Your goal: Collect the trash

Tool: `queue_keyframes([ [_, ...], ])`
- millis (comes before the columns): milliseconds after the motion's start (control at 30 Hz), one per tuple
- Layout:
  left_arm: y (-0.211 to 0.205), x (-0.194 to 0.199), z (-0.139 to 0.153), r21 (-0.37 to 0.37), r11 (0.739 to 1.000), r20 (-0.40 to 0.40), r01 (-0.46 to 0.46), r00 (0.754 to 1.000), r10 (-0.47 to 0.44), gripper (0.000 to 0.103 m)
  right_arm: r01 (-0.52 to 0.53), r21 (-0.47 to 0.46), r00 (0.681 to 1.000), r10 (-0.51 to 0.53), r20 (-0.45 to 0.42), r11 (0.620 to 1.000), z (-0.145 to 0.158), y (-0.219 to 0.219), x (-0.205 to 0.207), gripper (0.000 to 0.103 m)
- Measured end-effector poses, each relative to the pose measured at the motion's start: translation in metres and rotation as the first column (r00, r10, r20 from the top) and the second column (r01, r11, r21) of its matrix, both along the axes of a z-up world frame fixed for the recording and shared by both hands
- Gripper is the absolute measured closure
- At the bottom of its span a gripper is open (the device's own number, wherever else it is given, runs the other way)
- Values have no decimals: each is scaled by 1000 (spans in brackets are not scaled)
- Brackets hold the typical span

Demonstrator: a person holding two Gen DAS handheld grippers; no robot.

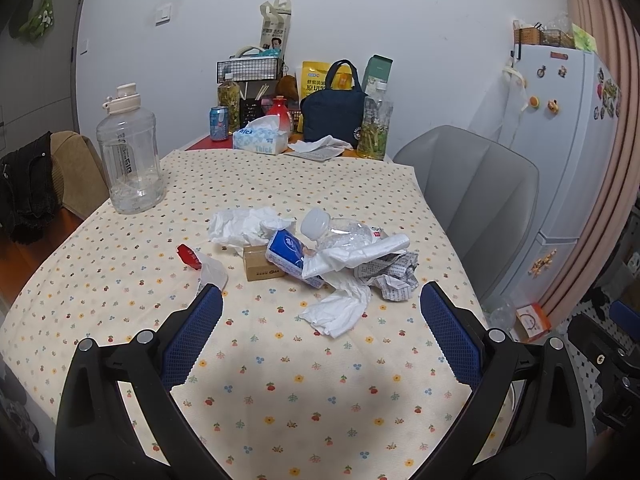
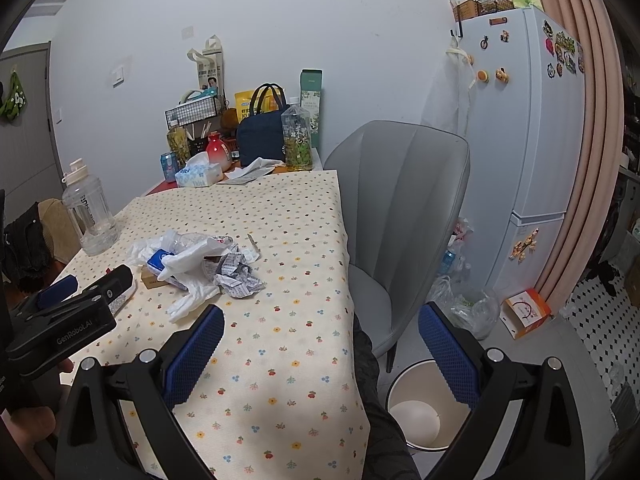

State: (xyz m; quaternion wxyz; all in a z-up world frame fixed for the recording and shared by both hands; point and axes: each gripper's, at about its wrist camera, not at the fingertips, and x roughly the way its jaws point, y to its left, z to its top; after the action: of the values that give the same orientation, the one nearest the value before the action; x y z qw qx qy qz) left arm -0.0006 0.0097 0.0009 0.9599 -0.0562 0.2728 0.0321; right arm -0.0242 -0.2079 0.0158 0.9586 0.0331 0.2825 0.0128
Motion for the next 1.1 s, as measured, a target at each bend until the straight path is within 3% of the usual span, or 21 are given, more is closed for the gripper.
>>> queue_keyframes([
  [533, 4, 1, -3, -1, 1000, -10, -8, 1000, 8, 5, -29, 12, 1000, 29, -4, 1000, -2, 6, 4, 8],
  [1100, 75, 6, -25, -49, 988, -47, -144, 989, 141, 5, -172, 38, 983, 174, -63, 984, -19, 63, 35, 14],
])
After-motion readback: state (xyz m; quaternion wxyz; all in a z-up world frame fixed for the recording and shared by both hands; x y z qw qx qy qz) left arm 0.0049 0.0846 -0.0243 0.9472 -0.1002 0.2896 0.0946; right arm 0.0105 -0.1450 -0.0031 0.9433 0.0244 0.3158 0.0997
